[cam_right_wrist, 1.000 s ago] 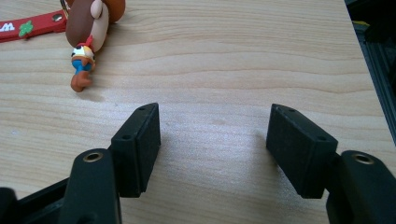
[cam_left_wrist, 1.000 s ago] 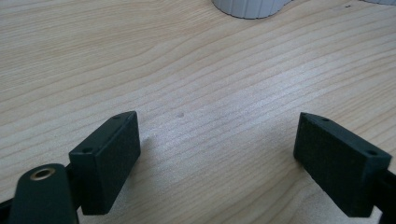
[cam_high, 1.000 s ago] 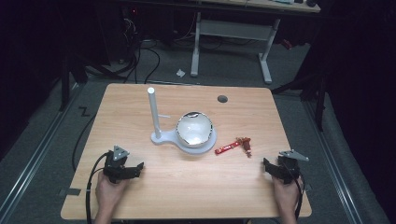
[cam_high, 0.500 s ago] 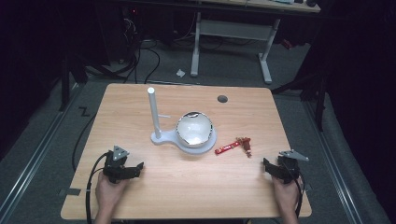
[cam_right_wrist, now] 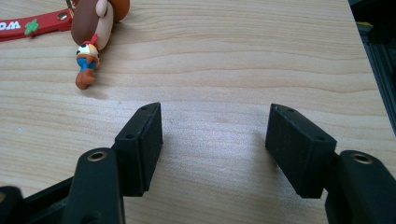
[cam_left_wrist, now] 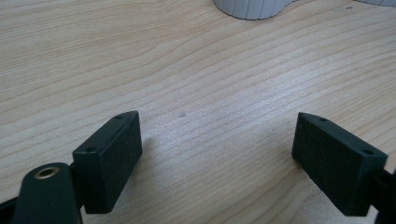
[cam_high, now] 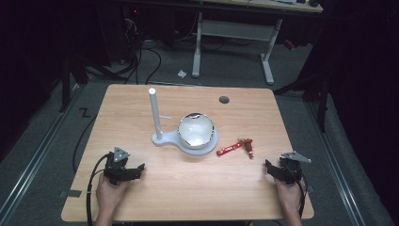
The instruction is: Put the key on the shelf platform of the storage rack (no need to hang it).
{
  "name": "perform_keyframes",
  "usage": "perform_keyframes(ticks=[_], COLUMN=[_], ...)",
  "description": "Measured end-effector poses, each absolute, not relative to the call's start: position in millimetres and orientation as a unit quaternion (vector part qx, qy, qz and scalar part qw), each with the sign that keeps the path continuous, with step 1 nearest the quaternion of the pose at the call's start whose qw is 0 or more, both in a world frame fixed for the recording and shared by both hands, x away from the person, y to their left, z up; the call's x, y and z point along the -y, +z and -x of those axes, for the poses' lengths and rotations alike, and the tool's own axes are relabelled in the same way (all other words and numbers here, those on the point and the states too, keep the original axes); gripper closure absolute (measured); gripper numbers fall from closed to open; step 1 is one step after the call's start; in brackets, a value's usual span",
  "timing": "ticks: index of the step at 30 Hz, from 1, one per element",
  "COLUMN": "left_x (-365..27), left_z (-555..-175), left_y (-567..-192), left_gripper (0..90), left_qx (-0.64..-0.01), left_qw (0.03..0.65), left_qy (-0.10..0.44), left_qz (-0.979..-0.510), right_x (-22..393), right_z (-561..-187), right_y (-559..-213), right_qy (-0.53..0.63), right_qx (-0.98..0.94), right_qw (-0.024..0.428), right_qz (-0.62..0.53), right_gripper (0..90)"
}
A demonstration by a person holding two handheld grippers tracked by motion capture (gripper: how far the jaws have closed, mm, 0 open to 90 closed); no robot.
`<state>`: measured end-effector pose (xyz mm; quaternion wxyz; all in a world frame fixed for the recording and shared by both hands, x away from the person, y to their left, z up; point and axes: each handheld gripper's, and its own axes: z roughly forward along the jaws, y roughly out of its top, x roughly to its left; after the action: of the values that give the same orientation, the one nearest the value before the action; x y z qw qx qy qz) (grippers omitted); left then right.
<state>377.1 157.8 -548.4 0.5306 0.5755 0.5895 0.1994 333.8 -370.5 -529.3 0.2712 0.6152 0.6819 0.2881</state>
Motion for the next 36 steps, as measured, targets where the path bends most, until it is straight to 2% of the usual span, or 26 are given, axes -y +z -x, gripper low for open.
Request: perform_keyframes(ticks=[5,8,23,36], left_x=[-158,-158,-159,-159], left_z=[-377,-377,-378,-378], left_y=[-548,-548,-548,-548], left_gripper=[16.4,16.6,17.9,18.1], left_qx=[-0.589,-0.589,-0.591,-0.591], left_qw=[0.531,0.531,0.530,0.530], left_qy=[0.199,0.200,0.203,0.203], left_qz=[-0.576,-0.575,-0.573,-0.573], right_x=[367,366,348,325], right_z=[-332,-330,-322,-340], right_y=[-529,-528,-514,-510], right_qy=[0.289,0.298,0.343,0.345], right_qx=[-0.680,-0.680,-0.697,-0.714], right_qw=[0.278,0.277,0.252,0.242], right_qz=[-0.614,-0.610,-0.577,-0.559], right_gripper=[46.2,47.3,43.4,39.8])
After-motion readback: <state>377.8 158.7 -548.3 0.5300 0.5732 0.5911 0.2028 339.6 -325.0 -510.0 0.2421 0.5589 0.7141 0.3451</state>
